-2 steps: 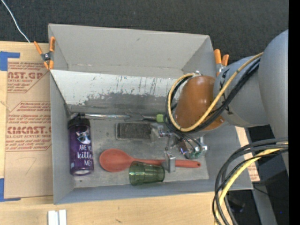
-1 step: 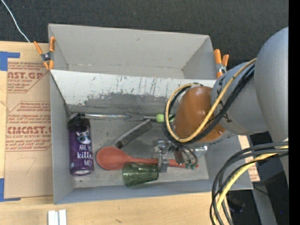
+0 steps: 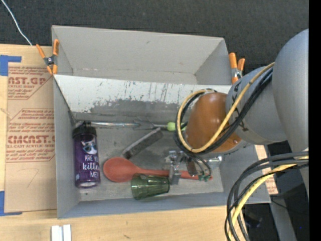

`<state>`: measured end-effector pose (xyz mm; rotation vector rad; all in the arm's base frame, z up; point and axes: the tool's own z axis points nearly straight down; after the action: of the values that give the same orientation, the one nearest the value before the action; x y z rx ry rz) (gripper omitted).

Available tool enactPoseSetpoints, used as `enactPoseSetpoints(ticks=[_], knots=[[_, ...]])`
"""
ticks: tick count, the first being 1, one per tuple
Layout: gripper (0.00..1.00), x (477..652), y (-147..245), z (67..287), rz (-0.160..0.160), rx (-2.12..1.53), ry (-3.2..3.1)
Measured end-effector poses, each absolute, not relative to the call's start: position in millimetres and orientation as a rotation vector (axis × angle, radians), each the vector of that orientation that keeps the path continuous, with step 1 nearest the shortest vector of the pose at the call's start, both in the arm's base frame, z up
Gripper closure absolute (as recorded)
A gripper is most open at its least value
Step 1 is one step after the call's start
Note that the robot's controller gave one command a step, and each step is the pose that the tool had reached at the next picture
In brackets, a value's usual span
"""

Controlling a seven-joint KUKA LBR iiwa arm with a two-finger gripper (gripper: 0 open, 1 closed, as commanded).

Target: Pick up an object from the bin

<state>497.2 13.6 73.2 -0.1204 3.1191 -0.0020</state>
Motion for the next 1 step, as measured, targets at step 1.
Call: enactPoseSetpoints(ticks=[1], knots=[[1.0,495.4,13.2,177.4,-0.002,-0.189,3.121]])
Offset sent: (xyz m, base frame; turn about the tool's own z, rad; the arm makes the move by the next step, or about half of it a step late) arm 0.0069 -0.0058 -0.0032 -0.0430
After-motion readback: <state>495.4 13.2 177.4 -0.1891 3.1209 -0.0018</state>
